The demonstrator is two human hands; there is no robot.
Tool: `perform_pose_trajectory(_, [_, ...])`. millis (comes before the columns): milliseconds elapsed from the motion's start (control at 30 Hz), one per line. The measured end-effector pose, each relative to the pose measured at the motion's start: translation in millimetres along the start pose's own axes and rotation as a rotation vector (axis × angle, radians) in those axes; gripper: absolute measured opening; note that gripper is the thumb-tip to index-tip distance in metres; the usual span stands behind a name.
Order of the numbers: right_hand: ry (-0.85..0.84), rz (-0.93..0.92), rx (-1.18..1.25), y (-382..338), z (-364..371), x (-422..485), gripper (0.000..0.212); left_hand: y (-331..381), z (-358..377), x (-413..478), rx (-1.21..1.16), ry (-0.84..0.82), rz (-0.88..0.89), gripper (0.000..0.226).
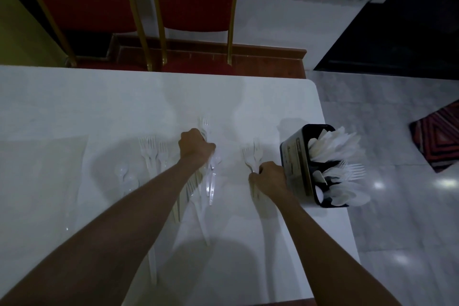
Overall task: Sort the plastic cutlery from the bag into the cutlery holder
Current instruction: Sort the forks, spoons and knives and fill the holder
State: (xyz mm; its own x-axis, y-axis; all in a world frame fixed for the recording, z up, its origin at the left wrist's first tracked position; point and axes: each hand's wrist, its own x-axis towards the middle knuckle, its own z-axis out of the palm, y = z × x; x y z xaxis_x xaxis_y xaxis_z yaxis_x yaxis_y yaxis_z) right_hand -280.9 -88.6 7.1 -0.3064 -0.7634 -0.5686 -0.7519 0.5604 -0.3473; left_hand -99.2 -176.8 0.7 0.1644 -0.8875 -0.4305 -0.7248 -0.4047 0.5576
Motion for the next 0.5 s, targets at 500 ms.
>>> perform_pose_trajectory(500, [0.015,-0.16,0.341,-9.7,-20.5,-41.3,0.015,-7.5,-49.0,-43.0,-0.416,-0.152,-0.059,0.009])
